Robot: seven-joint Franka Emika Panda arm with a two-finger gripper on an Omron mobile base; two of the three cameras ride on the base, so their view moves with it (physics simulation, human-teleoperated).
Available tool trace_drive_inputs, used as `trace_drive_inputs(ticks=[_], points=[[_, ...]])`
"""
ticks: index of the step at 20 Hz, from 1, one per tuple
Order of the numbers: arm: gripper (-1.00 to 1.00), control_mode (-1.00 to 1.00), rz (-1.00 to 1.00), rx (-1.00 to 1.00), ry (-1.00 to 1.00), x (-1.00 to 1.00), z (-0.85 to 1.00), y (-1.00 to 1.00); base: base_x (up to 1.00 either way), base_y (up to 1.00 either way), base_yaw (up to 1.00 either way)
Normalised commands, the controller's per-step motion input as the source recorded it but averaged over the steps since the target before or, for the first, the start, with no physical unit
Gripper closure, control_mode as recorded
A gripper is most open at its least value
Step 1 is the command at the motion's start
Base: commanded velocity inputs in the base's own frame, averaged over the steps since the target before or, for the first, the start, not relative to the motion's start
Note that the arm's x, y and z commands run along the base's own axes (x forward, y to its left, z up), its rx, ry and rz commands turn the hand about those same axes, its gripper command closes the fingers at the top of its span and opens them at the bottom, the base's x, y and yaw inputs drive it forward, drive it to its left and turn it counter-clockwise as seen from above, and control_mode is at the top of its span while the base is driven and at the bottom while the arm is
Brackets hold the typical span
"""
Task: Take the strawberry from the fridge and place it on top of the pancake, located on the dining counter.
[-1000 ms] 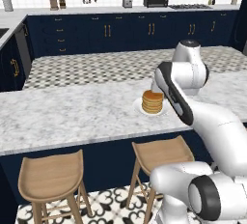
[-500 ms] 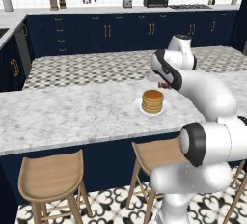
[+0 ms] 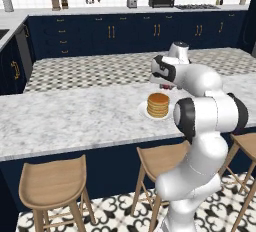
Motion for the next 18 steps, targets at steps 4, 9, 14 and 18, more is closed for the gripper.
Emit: trace_drive_inputs(ticks=[4, 9, 14, 18], points=[[1.0, -1.0, 0.0, 0.0, 0.01, 0.61, -0.19, 0.0, 0.0, 0.0, 0.0], [1.0, -1.0, 0.0, -0.02, 0.12, 0.41, -0.37, -0.01, 0.0, 0.0, 0.0], [1.0, -1.0, 0.0, -0.01, 0.08, 0.05, -0.31, -0.03, 0.0, 0.0, 0.0], [1.0, -1.0, 0.0, 0.0, 0.09, 0.0, -0.33, 0.0, 0.0, 0.0, 0.0]])
